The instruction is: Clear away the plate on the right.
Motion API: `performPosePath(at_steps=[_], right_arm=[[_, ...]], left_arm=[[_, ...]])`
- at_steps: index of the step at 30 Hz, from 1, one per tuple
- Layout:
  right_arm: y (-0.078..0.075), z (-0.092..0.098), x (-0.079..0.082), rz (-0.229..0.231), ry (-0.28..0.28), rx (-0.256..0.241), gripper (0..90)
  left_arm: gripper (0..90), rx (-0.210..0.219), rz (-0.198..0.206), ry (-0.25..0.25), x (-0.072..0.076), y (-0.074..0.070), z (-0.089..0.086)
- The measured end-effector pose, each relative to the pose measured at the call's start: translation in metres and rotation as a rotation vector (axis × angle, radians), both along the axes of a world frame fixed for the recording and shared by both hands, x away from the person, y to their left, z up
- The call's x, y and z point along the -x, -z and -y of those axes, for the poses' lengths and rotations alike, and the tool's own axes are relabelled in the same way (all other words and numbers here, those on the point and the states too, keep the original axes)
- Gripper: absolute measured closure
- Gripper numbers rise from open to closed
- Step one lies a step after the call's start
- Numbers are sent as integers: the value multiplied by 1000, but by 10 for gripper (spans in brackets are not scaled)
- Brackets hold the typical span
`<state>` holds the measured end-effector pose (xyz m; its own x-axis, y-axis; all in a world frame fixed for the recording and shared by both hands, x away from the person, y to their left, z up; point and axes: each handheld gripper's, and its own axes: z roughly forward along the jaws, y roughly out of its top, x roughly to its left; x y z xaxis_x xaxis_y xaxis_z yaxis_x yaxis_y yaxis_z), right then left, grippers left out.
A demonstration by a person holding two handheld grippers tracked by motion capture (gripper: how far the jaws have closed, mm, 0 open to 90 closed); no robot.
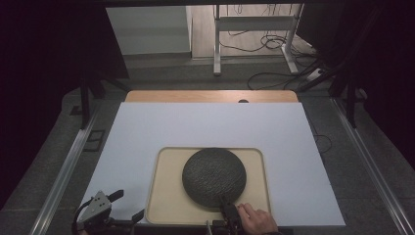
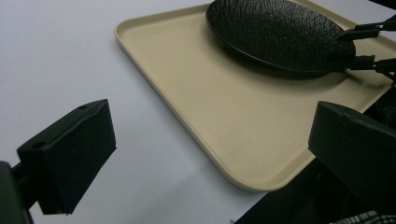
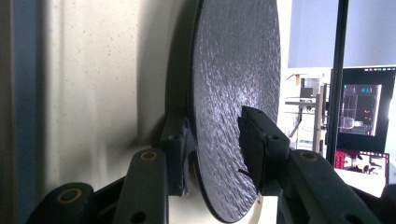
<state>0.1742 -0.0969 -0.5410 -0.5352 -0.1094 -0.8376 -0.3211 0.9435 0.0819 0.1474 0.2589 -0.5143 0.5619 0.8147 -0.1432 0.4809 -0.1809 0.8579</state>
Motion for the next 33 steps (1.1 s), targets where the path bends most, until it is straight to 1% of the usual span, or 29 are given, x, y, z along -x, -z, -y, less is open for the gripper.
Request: performPosePath(at_steps=[2,3,4,5,7,8,12,14,17,18,19,22,24,26,27,31,33], right_arm=[[-1,1,0,-10,0,-11,622],[-3,2,2,3,14,6,622],[-3,2,2,0,16,4,621],[-4,3,4,30,31,6,618],[-5,3,4,25,33,5,616],[-6,4,4,14,35,1,614],[-8,7,5,9,37,-9,605],[-9,8,5,-5,41,-13,604],[-10,10,5,-4,40,-22,601],[-12,11,5,-13,37,-19,595],[-12,12,6,-12,40,-28,594],[-13,13,6,-12,40,-26,592],[-15,15,6,-27,43,-28,590],[-15,16,6,-29,44,-36,587],[-16,17,5,-39,47,-36,587],[-17,19,6,-34,52,-45,585],[-18,21,7,-40,53,-51,585]], left_arm=[[5,0,0,0,0,0,0],[5,-2,0,0,0,0,0],[5,-3,0,1,0,0,0],[5,-2,0,0,0,0,0],[4,-2,-1,0,0,0,0],[5,-3,0,0,0,0,0],[5,0,0,-1,0,0,0],[5,-2,0,-1,0,0,0],[5,-3,-1,-1,0,0,0],[5,-4,-1,-1,0,0,0],[5,-4,-1,-1,0,0,0],[5,-5,-2,0,0,0,1],[5,-4,-2,0,0,0,1],[5,-3,-2,0,0,0,0],[5,-3,-2,0,0,0,0],[5,-2,-1,-1,0,0,0],[5,-1,0,-2,0,0,0]])
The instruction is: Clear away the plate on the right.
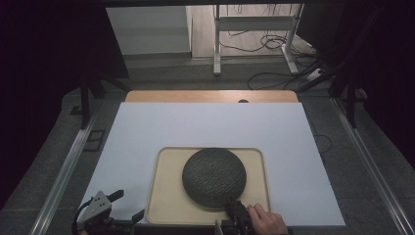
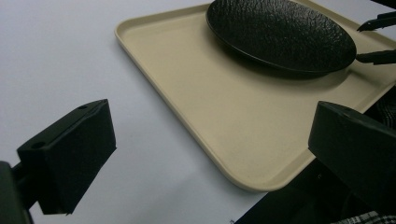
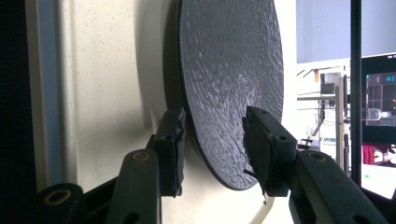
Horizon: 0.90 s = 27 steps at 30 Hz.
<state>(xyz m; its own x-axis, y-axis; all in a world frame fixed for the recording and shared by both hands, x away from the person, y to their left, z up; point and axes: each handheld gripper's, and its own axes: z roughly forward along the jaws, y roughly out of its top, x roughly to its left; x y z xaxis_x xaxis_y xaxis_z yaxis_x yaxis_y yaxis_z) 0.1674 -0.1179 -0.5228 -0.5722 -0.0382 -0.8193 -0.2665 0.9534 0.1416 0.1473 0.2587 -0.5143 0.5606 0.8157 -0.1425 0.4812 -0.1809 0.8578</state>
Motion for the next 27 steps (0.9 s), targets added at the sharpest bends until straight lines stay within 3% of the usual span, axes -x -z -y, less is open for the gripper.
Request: performPosePath(at_steps=[12,27], right_arm=[[-7,10,-3,-22,25,-51,575],[-17,22,-17,-63,98,-179,510]], left_arm=[[5,-3,-2,2,0,0,0],[5,-4,-5,5,-1,0,1]])
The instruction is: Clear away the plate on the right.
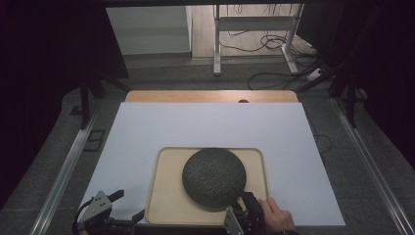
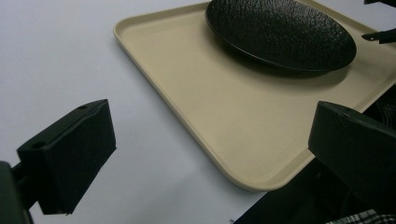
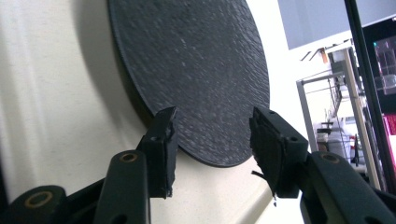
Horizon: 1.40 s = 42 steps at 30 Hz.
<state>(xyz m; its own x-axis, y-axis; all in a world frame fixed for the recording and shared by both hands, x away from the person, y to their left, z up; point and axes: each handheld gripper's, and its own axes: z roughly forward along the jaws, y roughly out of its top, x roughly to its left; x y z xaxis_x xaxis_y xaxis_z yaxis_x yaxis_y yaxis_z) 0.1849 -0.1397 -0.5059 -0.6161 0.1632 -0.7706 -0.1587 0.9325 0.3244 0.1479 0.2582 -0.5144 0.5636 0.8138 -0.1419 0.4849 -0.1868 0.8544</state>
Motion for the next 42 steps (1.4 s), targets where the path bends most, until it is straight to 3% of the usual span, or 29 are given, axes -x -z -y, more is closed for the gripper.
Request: performPosePath(at_steps=[8,10,12,13,23,30,42], right_arm=[[-4,4,-4,-25,45,-47,461],[-4,4,-6,-32,31,-58,455],[-8,6,-8,-71,50,-82,436],[-7,6,-8,-66,58,-99,434],[-9,11,-13,-104,76,-118,377],[-14,17,-16,-122,99,-168,372],[-18,23,-20,-169,114,-203,376]], left_arm=[[4,0,-1,1,0,0,0],[4,0,-1,1,0,0,0],[5,0,-2,1,0,0,0],[4,-1,-2,1,0,0,0],[5,-1,-1,3,0,0,0],[5,-1,-1,3,0,0,0],[5,-1,2,4,0,0,0]])
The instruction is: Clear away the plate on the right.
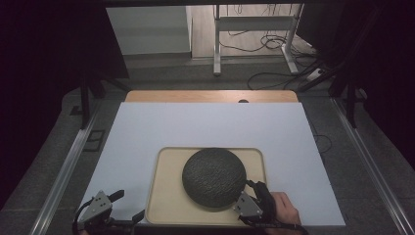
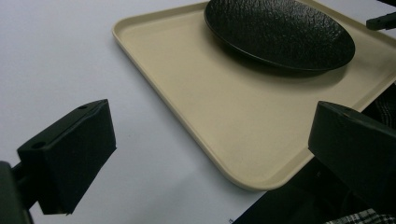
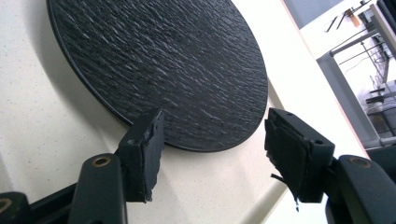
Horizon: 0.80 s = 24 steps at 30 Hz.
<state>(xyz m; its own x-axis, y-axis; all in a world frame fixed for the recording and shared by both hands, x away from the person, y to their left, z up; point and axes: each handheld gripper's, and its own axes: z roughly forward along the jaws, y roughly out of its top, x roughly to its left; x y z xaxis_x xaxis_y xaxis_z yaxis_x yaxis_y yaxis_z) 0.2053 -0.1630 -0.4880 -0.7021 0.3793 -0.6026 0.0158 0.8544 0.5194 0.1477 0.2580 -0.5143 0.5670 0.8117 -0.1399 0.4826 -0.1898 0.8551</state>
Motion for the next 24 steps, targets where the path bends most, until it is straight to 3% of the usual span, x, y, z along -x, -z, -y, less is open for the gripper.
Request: performPosePath(at_steps=[2,8,24], right_arm=[[-1,2,-1,-2,-5,8,372],[-2,5,-1,-3,18,-36,351],[-6,18,-5,-59,59,-129,268]], left_arm=[[5,1,-1,0,0,0,0],[5,0,-2,2,0,0,0],[5,0,-1,4,0,0,0]])
